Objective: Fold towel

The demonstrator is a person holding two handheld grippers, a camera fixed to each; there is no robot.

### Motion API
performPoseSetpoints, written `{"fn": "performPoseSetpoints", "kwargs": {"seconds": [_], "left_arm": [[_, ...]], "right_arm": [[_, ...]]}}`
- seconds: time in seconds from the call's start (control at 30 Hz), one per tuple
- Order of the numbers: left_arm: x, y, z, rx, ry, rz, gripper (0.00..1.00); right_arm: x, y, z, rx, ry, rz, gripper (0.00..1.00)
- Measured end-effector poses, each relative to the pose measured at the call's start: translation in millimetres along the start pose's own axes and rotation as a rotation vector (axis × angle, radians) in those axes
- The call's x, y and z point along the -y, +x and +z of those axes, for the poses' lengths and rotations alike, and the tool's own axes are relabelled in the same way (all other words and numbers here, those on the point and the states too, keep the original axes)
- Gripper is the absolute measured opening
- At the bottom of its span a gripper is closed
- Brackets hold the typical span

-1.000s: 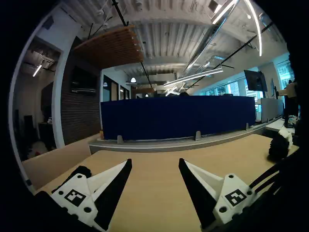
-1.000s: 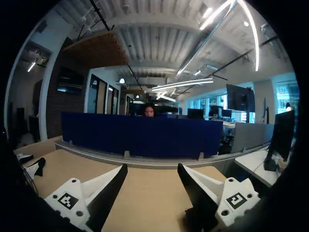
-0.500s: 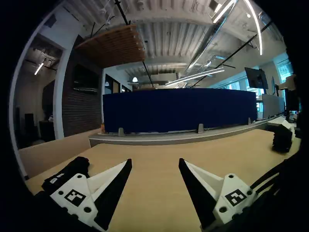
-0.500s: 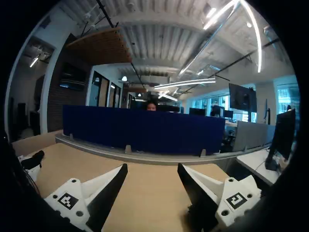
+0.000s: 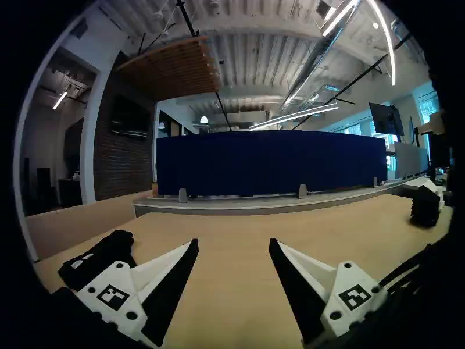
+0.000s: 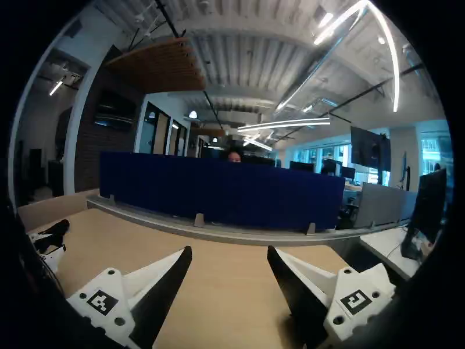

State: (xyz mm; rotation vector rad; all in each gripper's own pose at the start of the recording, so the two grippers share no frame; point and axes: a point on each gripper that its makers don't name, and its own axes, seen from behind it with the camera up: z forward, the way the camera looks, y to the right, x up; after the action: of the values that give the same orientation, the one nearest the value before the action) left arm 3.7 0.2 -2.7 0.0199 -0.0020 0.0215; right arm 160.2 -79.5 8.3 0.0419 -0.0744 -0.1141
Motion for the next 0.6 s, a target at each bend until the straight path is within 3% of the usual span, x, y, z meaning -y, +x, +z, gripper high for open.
{"fn": "performPoseSetpoints", "kwargs": {"seconds": [0.6], "left_arm": [[0.6, -1, 0.0, -0.003, -0.004, -0.024, 0.90]], "right_arm": [[-15, 13, -8.4, -0.034, -0.011, 0.015, 1.00]]}}
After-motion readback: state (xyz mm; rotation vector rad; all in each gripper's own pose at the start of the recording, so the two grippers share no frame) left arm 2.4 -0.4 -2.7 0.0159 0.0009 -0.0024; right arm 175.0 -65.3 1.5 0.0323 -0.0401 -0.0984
